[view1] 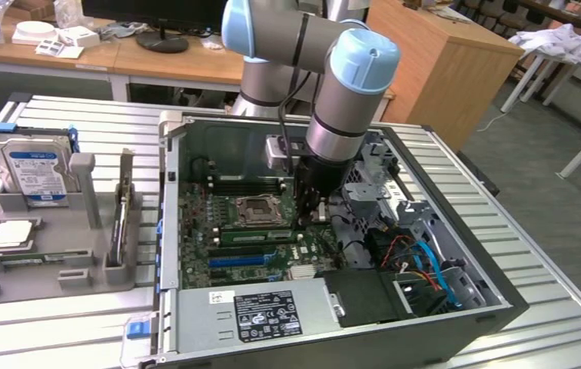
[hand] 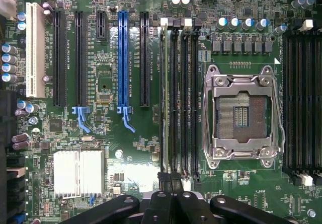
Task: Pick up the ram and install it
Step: 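Press down the ram until it locks into place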
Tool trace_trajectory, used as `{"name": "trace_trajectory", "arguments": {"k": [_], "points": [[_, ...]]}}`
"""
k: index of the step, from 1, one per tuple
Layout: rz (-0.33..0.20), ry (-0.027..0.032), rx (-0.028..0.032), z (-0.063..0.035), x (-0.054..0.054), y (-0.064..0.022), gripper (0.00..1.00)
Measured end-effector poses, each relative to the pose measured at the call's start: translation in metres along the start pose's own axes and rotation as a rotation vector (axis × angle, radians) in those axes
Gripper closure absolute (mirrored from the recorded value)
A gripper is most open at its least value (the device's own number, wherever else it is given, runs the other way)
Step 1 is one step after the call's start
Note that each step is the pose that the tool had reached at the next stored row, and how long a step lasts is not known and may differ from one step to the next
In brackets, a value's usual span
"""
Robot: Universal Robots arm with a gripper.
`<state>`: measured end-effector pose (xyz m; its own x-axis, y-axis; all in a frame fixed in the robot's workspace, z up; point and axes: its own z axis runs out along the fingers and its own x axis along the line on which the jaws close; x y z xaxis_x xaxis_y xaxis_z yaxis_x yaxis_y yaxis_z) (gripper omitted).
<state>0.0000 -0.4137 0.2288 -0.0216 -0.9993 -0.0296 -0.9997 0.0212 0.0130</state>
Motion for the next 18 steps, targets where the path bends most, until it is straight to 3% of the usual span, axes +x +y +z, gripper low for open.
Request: {"name": "trace_trajectory", "arguments": {"k": [18], "points": [[0.000,0.0001,0.0000,0.0014,-0.0001,0.0000,0.90]]}}
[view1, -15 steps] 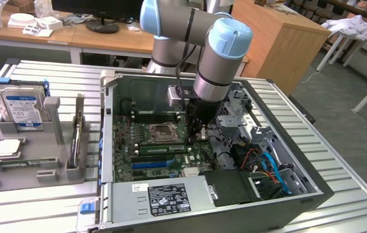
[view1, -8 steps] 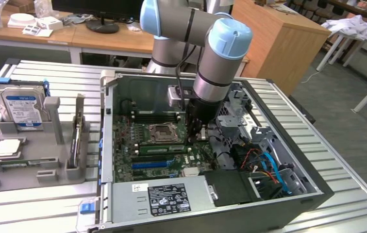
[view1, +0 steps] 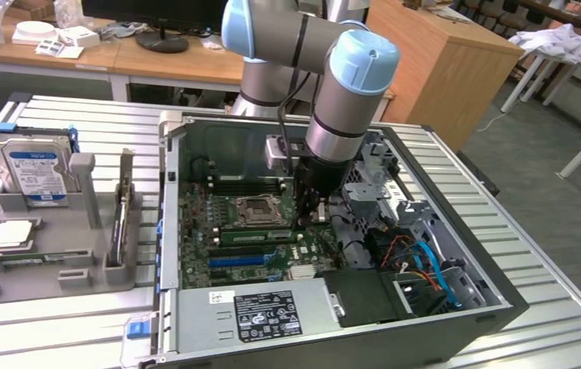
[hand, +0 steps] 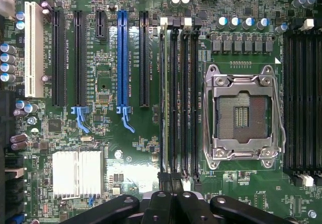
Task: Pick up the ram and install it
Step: 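Press down the ram until it locks into place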
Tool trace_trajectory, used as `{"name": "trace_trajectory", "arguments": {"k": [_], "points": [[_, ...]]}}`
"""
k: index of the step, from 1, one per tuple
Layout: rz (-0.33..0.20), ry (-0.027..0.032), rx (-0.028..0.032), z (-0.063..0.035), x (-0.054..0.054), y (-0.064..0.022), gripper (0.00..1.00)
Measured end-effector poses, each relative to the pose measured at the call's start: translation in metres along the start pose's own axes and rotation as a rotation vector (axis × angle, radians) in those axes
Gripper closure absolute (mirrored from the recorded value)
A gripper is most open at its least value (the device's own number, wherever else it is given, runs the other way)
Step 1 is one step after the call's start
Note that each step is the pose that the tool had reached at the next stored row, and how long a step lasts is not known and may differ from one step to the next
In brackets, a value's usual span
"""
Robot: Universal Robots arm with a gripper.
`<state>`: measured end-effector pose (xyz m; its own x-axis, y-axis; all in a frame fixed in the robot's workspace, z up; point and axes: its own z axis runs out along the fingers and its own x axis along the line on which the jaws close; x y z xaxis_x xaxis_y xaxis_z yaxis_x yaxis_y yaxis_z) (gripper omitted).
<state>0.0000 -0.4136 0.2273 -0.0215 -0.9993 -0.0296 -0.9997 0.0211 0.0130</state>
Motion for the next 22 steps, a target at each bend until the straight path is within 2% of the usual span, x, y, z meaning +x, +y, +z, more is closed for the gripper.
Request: {"name": "trace_trajectory", "arguments": {"k": [22], "points": [[0.000,0.0001,0.0000,0.0019,0.0001,0.0000,0.90]]}}
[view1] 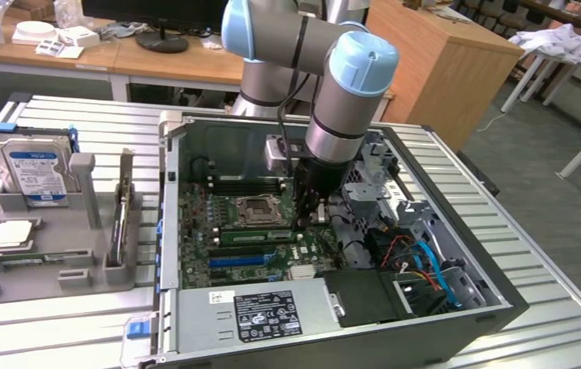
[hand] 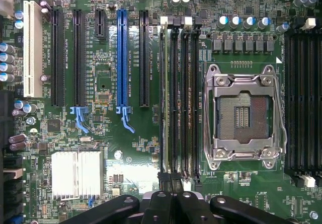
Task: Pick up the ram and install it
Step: 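Press down the ram until it locks into place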
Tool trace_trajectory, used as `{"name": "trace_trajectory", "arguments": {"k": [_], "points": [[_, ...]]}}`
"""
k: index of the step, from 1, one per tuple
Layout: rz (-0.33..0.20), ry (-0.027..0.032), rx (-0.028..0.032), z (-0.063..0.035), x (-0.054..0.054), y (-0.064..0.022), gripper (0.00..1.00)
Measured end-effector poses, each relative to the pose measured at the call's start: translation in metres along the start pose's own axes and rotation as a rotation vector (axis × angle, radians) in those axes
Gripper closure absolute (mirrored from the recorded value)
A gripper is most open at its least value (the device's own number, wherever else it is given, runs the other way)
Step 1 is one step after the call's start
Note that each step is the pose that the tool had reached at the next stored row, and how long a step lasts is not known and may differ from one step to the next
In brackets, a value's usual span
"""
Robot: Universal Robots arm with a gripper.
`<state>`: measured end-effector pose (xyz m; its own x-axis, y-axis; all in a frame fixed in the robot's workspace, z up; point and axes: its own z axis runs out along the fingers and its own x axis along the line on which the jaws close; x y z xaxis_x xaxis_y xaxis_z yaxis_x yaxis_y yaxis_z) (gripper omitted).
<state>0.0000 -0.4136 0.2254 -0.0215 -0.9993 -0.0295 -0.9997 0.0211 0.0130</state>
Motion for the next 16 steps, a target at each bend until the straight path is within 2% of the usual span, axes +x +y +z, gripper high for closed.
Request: {"name": "trace_trajectory", "arguments": {"k": [16], "points": [[0.000,0.0000,0.0000,0.0014,0.0001,0.0000,0.90]]}}
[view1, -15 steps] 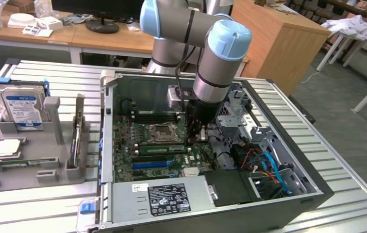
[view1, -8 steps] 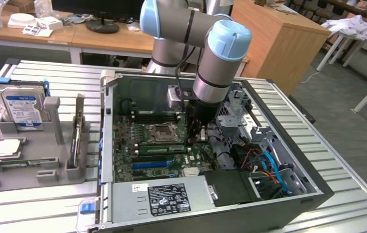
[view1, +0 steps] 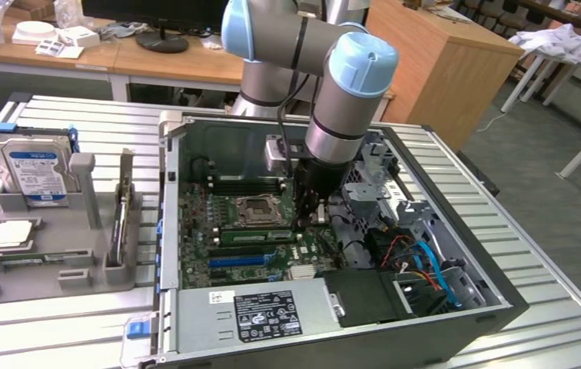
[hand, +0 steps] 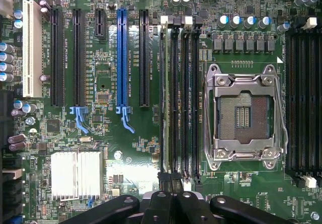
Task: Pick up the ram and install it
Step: 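Press down the ram until it locks into place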
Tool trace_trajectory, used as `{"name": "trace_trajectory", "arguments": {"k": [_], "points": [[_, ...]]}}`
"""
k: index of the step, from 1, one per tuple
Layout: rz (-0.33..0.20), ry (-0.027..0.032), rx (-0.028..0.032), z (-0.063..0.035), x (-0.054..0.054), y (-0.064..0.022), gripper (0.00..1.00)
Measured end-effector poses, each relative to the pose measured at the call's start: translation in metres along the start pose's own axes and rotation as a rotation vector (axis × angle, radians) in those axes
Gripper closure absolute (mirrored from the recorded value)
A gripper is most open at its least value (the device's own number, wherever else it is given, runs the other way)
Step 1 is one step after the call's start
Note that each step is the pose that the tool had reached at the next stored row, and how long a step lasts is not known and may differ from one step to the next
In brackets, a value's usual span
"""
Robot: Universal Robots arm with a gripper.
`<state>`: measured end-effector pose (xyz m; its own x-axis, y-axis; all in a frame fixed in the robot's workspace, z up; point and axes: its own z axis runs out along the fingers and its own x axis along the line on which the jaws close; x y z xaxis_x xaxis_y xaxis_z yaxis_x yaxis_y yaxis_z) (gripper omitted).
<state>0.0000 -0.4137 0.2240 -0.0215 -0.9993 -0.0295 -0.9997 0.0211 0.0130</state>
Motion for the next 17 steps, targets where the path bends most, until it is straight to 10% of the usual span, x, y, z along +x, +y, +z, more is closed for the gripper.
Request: {"name": "trace_trajectory", "arguments": {"k": [17], "points": [[0.000,-0.0003,0.0000,0.0014,0.0000,0.0000,0.90]]}}
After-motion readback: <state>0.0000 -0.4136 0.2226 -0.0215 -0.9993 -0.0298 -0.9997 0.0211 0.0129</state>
